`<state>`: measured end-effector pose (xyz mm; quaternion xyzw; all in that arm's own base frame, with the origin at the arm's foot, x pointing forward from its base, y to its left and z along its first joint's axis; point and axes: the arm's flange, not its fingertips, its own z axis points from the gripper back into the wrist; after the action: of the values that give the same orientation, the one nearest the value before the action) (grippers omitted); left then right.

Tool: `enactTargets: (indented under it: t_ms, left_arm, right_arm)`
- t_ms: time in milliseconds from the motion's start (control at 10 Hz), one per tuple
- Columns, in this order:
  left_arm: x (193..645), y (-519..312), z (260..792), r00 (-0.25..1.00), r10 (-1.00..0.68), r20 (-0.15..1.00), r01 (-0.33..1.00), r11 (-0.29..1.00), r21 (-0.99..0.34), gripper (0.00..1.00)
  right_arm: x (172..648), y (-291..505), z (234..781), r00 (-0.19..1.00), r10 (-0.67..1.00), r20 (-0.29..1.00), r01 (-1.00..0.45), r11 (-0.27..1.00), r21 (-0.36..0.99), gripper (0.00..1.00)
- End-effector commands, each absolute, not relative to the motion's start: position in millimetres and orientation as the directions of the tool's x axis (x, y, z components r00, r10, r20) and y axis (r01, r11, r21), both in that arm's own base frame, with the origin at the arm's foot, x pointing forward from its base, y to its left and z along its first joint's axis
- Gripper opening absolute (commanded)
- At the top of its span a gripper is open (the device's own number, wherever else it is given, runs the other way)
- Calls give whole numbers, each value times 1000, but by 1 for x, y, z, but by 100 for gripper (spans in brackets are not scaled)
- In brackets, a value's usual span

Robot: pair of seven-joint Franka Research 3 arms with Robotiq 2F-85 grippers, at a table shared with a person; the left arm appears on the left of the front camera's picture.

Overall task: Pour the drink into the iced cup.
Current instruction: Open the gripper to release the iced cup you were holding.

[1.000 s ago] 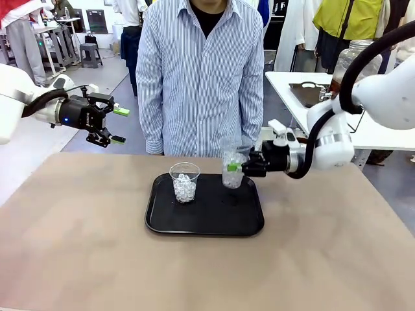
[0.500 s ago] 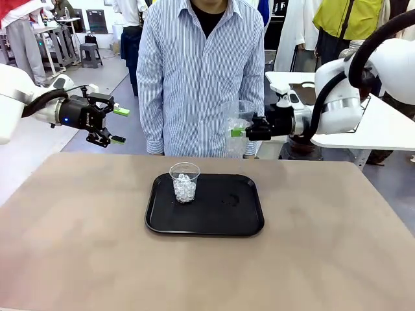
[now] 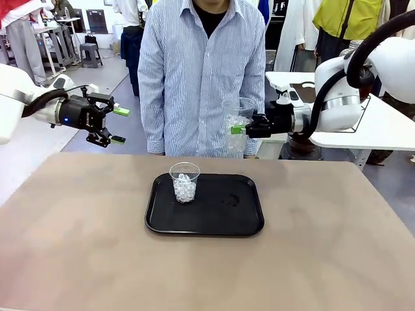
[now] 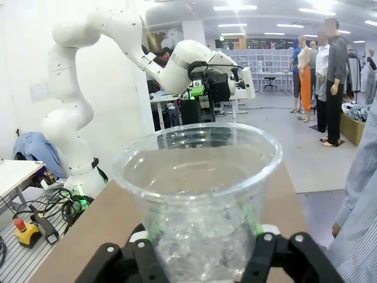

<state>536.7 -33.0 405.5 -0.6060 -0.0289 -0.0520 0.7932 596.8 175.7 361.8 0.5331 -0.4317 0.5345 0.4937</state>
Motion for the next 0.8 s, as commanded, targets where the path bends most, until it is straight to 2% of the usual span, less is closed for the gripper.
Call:
enactTargets:
  t_ms: [0, 700]
  left_arm:
    - [537, -33, 406, 993, -47, 111, 119, 259, -959, 100]
    - [537, -33, 406, 993, -47, 111, 119, 259, -959, 100]
  right_arm:
    - [596, 176, 366, 49, 70, 996, -989, -138, 59, 63]
    - [596, 176, 366, 49, 70, 996, -989, -138, 59, 63]
